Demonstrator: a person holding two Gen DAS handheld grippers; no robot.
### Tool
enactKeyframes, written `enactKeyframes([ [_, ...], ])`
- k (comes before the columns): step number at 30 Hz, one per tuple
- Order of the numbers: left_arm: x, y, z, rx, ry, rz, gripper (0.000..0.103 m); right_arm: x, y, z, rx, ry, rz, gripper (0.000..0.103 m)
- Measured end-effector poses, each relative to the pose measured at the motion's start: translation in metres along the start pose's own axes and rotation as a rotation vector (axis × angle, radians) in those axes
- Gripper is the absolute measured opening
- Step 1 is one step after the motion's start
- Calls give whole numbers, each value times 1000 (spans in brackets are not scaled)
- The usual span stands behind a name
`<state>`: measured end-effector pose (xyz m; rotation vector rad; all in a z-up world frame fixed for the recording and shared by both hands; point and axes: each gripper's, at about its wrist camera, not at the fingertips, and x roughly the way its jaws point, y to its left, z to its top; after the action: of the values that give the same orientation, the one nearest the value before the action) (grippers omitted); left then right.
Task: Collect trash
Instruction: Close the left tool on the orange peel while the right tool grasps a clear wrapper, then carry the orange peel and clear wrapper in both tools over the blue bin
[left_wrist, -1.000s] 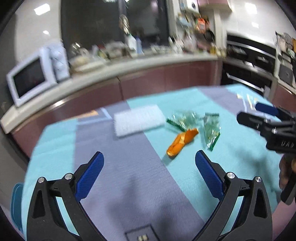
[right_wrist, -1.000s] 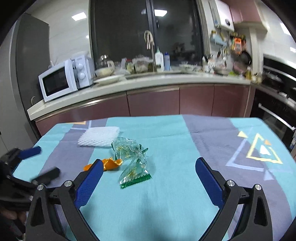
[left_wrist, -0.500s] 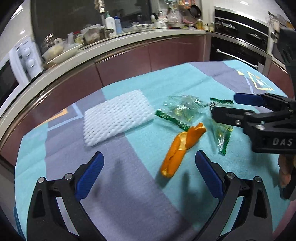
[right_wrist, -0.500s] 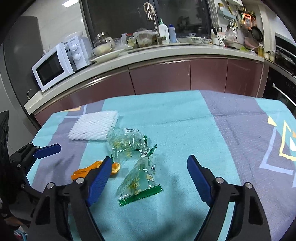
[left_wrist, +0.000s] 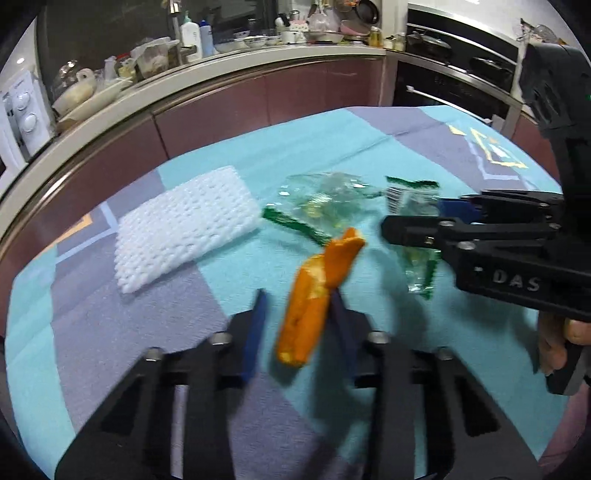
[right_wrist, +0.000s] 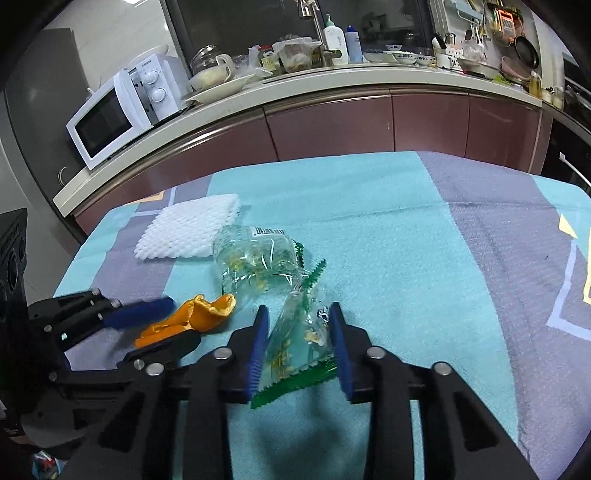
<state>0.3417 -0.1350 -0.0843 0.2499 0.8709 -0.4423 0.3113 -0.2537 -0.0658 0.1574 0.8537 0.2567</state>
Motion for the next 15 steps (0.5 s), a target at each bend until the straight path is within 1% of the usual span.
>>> enactKeyframes([
  [1,-1,-2,-1,0,0,-2,19,-1,0,-1,3,1,6,24],
  [2,-2,-3,-2,-1,-1,-7,18,-2,0,-2,7,3,14,21],
  [4,-5,-2,-5,-26,-6,-28,17,-6,-1,-6,15,-4,29,19],
  [6,-9,4,-9,-75,-10,-59,16,-13,-1,-11,21,-16,40,18],
  [8,-16,7,-13,-108,-20,-70,15,-19,-1,-14,29,-29,48,18],
  [11,-43,14,-24,-151,-67,-64,15,-36,3,-19,31,-59,68,17],
  [15,-97,27,-46,-212,-159,-12,15,-63,27,-24,-9,-108,101,17],
])
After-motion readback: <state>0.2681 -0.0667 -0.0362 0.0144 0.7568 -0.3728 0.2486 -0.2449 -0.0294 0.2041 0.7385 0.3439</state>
